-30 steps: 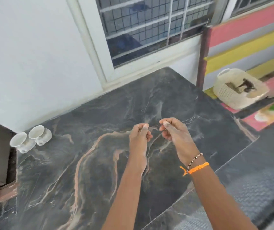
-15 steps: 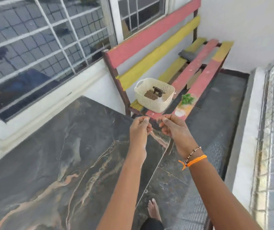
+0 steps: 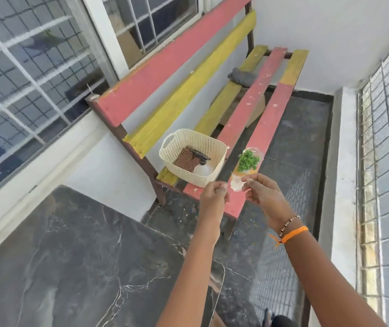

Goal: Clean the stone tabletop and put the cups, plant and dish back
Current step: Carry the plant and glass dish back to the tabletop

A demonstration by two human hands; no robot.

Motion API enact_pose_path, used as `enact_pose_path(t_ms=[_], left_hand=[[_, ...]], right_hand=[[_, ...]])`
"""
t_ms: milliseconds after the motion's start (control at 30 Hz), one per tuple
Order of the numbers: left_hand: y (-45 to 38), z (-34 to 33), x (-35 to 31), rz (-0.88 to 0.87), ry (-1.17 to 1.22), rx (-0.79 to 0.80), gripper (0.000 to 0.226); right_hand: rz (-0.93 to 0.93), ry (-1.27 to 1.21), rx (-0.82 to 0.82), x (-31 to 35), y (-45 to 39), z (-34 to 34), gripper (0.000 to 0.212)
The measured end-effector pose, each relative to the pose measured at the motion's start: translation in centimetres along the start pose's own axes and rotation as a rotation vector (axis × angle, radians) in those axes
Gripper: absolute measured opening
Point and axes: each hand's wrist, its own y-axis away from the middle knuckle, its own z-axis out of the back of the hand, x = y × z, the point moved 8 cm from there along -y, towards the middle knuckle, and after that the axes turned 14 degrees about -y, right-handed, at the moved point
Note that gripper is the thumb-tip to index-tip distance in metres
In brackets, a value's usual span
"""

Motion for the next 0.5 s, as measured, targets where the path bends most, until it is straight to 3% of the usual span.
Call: enact_pose_path(t_ms=[167,367,500], left_hand=[[-4.8,-2.8,0.4,0.068,-0.084,0.038,0.016],[-14.6,-9.9,1.2,0.235,-0.145,0.074,0.015],[-18.7,-14.9,4.0,0.518,0.106,0.127,0.016]], right_hand=[[-0.063,0.002,-0.031,-0.4,-6.0,2.8,0.023],[-0.202,0.053,-0.041,-1.1,-20.0,8.6,0.017],[-0.326,0.051,-0.067,-3.6,-27.5,12.3,0.019]])
